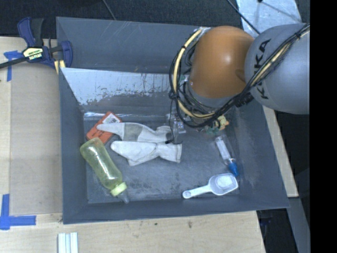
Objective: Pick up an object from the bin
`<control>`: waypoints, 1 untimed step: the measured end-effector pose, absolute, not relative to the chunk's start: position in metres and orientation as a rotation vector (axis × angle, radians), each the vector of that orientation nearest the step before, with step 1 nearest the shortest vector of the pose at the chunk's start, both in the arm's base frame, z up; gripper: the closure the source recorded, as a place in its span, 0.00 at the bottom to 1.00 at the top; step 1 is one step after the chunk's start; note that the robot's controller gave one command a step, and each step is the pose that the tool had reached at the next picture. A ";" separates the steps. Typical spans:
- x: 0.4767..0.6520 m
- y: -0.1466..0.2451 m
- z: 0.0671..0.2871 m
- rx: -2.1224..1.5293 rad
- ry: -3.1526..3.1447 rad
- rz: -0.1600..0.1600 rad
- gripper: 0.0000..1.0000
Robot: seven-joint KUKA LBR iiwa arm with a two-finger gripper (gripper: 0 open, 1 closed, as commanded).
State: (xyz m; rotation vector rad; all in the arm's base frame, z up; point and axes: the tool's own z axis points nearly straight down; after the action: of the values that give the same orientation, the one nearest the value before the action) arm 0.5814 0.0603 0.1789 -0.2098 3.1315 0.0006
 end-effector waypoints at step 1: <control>0.595 0.038 0.153 -0.290 3.120 0.001 1.00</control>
Offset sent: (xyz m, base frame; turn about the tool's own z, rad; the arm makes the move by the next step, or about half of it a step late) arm 0.0064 -0.0191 0.1394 0.0233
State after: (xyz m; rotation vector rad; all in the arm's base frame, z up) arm 0.5955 0.0378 0.1525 -0.2900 3.1200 0.0014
